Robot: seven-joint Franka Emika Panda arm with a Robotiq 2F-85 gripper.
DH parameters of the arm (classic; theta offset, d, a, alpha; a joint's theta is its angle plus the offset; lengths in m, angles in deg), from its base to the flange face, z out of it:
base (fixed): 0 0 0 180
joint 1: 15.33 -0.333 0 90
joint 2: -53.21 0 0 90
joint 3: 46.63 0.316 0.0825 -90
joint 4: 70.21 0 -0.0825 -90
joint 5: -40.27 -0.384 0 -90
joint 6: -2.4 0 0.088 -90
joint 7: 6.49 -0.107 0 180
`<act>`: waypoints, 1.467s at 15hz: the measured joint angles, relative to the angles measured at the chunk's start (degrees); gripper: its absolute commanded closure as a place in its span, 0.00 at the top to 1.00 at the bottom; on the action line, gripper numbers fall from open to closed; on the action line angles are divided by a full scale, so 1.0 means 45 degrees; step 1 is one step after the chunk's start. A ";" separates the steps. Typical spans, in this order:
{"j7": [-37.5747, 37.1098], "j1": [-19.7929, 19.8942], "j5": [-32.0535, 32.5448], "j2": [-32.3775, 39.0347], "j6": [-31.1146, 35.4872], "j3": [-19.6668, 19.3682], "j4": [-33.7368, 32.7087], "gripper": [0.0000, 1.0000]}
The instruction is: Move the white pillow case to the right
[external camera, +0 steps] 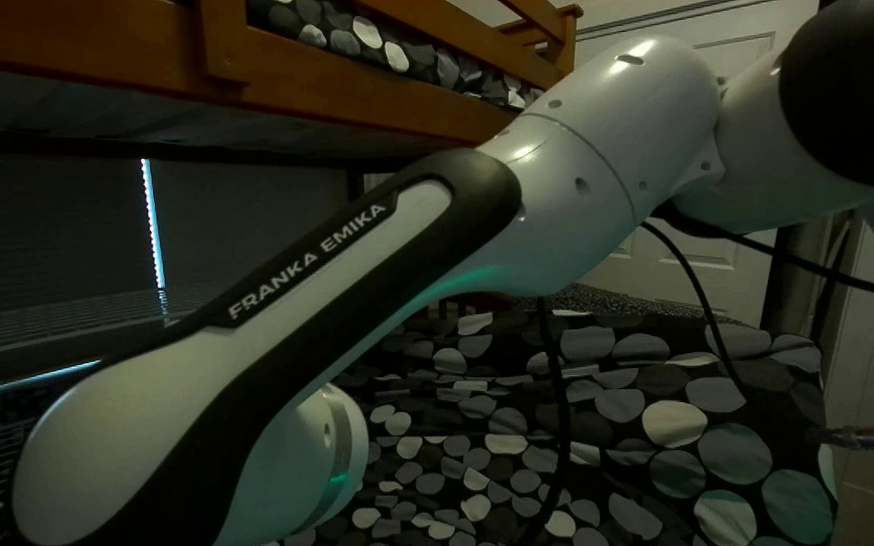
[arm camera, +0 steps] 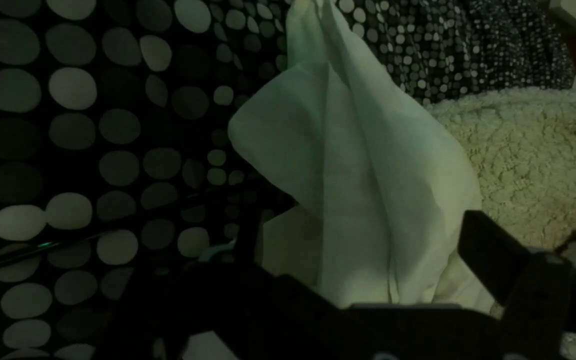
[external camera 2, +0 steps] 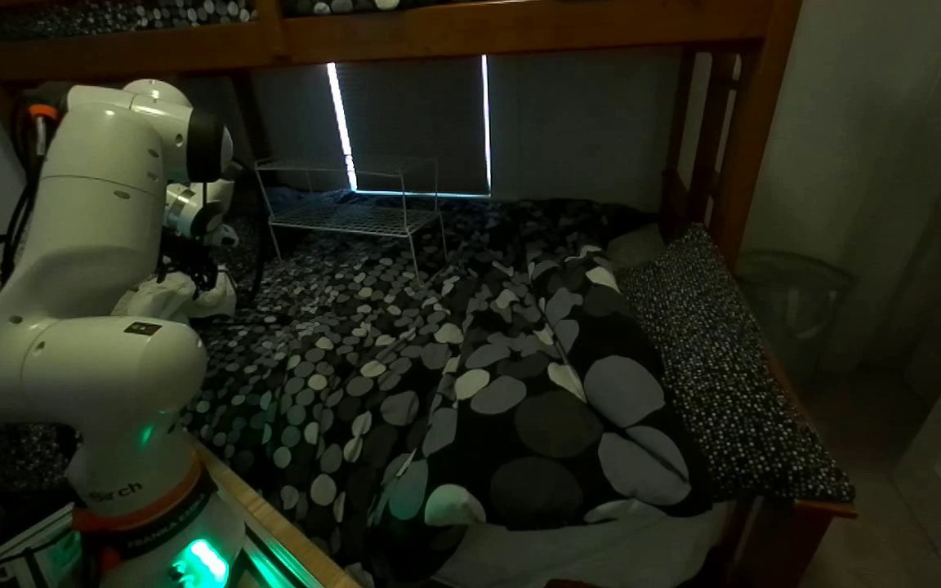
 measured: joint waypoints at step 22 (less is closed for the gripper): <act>-0.0783 -0.0691 -0.0289 0.3292 0.0702 0.0228 -0.3749 0.01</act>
